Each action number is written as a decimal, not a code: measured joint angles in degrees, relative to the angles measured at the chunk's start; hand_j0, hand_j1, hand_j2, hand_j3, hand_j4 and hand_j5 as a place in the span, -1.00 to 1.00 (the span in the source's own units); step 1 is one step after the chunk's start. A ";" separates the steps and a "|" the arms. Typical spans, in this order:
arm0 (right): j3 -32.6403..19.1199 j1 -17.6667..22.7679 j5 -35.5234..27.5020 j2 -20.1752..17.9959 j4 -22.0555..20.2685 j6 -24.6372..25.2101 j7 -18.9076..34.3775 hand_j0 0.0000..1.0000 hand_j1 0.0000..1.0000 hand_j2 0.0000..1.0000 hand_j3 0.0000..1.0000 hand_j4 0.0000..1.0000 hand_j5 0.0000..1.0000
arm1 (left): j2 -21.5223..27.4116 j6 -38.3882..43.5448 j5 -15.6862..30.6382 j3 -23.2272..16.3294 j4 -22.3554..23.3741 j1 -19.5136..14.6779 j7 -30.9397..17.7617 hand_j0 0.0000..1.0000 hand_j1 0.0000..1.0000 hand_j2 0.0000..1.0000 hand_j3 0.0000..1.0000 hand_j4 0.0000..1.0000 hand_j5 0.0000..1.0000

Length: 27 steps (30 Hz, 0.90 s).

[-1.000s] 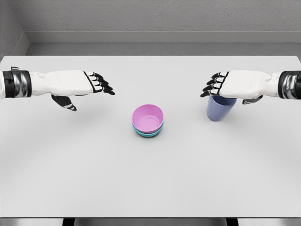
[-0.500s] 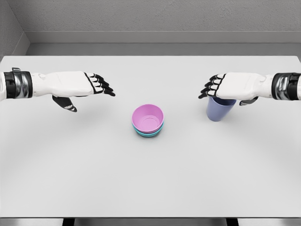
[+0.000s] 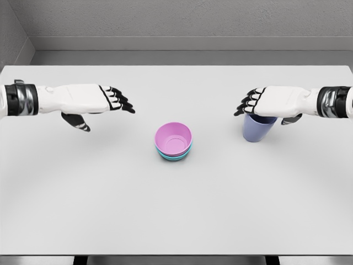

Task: Stacking bowl and cup with both arms

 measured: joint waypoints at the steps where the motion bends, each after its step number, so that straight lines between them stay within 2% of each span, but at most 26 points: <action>1: 0.00 0.00 0.02 0.03 0.12 0.00 0.00 1.00 1.00 1.00 1.00 1.00 1.00 | 0.00 0.00 -0.01 0.00 0.00 0.09 0.00 1.00 1.00 1.00 1.00 1.00 1.00; 22: 0.42 -0.09 0.77 1.15 1.80 0.06 -0.04 1.00 1.00 1.00 1.00 1.00 1.00 | 0.00 0.00 -0.01 -0.09 0.00 0.09 0.00 1.00 1.00 1.00 1.00 1.00 1.00; 27: 0.41 -0.18 1.97 1.90 1.83 0.12 -0.09 0.77 0.77 0.77 0.77 0.77 0.77 | 0.00 0.00 -0.01 -0.09 0.00 0.09 0.00 1.00 1.00 1.00 1.00 1.00 1.00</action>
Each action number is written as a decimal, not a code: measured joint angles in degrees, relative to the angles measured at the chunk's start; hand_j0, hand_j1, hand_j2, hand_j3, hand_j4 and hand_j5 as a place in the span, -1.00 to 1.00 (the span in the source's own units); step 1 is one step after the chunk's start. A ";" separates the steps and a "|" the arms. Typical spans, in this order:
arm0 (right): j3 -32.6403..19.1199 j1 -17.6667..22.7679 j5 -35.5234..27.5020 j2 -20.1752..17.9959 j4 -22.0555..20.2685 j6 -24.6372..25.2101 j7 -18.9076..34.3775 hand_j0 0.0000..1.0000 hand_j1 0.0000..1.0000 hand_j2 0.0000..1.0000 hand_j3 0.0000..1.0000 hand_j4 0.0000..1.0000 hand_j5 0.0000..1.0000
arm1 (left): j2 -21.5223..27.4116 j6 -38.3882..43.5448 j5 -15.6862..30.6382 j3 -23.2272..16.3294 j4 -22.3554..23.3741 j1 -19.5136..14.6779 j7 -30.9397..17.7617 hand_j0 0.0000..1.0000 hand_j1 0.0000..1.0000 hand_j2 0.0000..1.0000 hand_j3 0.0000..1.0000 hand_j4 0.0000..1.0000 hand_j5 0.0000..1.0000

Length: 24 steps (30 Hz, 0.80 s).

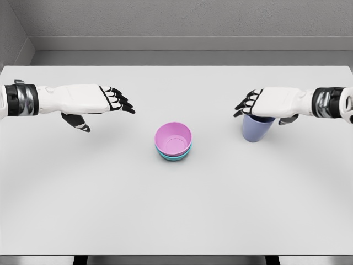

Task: Stacking bowl and cup with both arms

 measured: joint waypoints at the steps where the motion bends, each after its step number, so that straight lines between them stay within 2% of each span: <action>1: -0.01 0.00 0.05 0.13 0.00 0.02 -0.01 0.76 0.76 0.76 0.76 0.76 0.76 | 0.00 0.00 0.00 0.00 -0.01 0.00 0.00 1.00 1.00 1.00 1.00 1.00 1.00; 5: -0.03 -0.09 0.07 0.47 0.00 0.09 -0.07 0.54 0.54 0.54 0.54 0.54 0.54 | 0.00 0.00 0.00 0.00 0.00 0.00 0.00 1.00 1.00 1.00 1.00 1.00 1.00; 9: -0.19 -0.09 0.14 0.58 0.01 -0.01 -0.02 0.41 0.41 0.41 0.41 0.41 0.41 | 0.00 0.00 0.00 -0.29 -0.04 0.00 0.00 1.00 1.00 1.00 1.00 1.00 1.00; 15: -0.38 -0.09 -0.07 0.53 0.01 -0.09 0.03 0.40 0.40 0.40 0.40 0.40 0.40 | 0.00 0.00 0.00 -0.42 -0.05 0.00 0.00 1.00 1.00 1.00 1.00 1.00 1.00; 17: -0.44 -0.09 -0.11 0.51 0.01 -0.10 0.03 0.33 0.33 0.33 0.33 0.33 0.33 | 0.00 0.00 0.00 -0.43 -0.04 0.00 0.00 1.00 1.00 1.00 1.00 1.00 1.00; 21: -0.87 -0.09 -0.38 0.55 0.01 -0.09 0.03 0.31 0.31 0.31 0.31 0.31 0.31 | 0.00 0.00 0.00 -0.43 -0.04 -0.09 0.00 1.00 1.00 1.00 1.00 1.00 1.00; 24: -1.87 -0.09 -0.40 0.49 0.01 -0.15 0.03 0.18 0.18 0.18 0.18 0.18 0.18 | 0.00 0.00 0.00 -0.44 -0.01 0.00 0.00 1.00 1.00 1.00 1.00 1.00 1.00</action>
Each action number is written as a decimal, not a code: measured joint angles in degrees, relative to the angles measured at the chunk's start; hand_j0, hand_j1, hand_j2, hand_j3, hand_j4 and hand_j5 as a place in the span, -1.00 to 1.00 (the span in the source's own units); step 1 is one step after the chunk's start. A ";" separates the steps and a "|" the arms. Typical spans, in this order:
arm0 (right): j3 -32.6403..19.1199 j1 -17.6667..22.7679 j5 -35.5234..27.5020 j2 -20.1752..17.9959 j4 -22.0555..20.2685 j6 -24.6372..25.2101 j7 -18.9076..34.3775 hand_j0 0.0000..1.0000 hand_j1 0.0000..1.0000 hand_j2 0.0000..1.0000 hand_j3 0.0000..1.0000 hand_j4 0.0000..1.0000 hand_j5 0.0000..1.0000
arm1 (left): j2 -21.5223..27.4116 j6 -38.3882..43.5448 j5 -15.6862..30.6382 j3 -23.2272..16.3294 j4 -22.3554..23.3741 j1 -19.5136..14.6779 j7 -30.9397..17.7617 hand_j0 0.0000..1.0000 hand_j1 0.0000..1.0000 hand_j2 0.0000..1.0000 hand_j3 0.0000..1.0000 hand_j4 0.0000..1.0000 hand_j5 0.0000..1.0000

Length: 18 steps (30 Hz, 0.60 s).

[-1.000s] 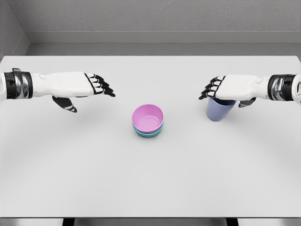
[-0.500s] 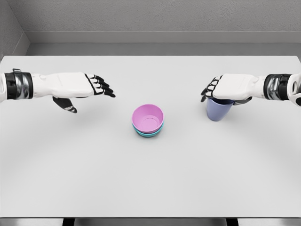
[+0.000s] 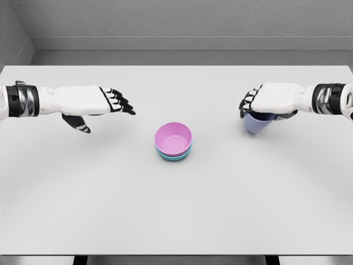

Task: Stacking bowl and cup with both arms

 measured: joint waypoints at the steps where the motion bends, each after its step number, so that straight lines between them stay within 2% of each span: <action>1: -0.31 0.00 -0.05 0.00 0.00 0.00 0.00 0.17 0.17 0.17 0.17 0.17 0.17 | 0.00 0.00 0.00 0.00 -0.01 0.00 0.00 1.00 1.00 1.00 1.00 1.00 1.00; 10: -5.78 0.18 -3.59 -0.35 0.00 -0.02 0.05 0.15 0.15 0.15 0.15 0.15 0.15 | 0.00 0.00 0.00 0.01 -0.01 0.00 0.00 1.00 1.00 1.00 1.00 1.00 1.00; 18: -7.72 0.00 -8.52 0.16 -1.13 -0.03 0.02 0.17 0.17 0.17 0.17 0.17 0.17 | 0.00 0.00 0.01 0.04 -0.03 -0.09 0.00 1.00 1.00 1.00 1.00 1.00 1.00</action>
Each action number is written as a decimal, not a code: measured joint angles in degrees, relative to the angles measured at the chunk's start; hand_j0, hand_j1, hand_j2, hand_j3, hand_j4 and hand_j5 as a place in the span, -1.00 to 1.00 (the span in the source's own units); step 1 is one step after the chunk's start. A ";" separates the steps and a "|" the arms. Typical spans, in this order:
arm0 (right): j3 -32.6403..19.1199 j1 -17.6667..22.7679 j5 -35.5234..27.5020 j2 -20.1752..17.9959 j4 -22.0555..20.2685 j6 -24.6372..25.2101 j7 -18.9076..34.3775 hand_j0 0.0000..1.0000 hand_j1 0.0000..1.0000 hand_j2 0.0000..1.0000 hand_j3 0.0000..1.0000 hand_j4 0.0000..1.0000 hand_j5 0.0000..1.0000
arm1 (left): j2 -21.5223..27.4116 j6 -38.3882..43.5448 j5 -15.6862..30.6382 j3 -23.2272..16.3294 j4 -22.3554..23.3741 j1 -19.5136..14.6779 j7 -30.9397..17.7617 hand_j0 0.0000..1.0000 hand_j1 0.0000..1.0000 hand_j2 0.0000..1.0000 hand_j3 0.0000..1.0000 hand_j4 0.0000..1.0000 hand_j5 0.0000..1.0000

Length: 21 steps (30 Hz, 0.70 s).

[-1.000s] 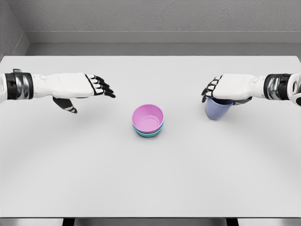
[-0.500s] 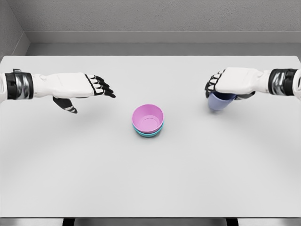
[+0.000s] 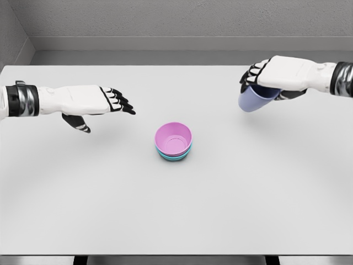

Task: Stacking bowl and cup with both arms

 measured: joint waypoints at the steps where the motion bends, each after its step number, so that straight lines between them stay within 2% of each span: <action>1: -0.01 0.00 -0.44 0.06 -1.03 -0.01 0.00 0.17 0.17 0.17 0.17 0.17 0.17 | 0.00 0.00 0.00 0.01 0.01 0.00 0.00 1.00 1.00 1.00 1.00 1.00 1.00; 8: 0.38 -0.70 -1.58 0.16 -9.57 0.01 0.01 0.18 0.18 0.18 0.18 0.18 0.18 | 0.02 0.00 0.00 0.04 -0.01 0.09 0.00 1.00 1.00 1.00 1.00 1.00 1.00; 13: 3.33 -2.46 -1.42 0.74 -14.48 -0.05 0.02 0.18 0.18 0.18 0.18 0.18 0.18 | 0.07 0.00 0.00 0.04 -0.02 0.00 0.00 1.00 1.00 1.00 1.00 1.00 1.00; 21: 8.76 -6.06 -1.23 3.56 -16.31 -0.07 -0.03 0.18 0.18 0.18 0.18 0.18 0.18 | 0.24 0.00 0.00 0.04 -0.04 0.00 0.00 1.00 1.00 1.00 1.00 1.00 1.00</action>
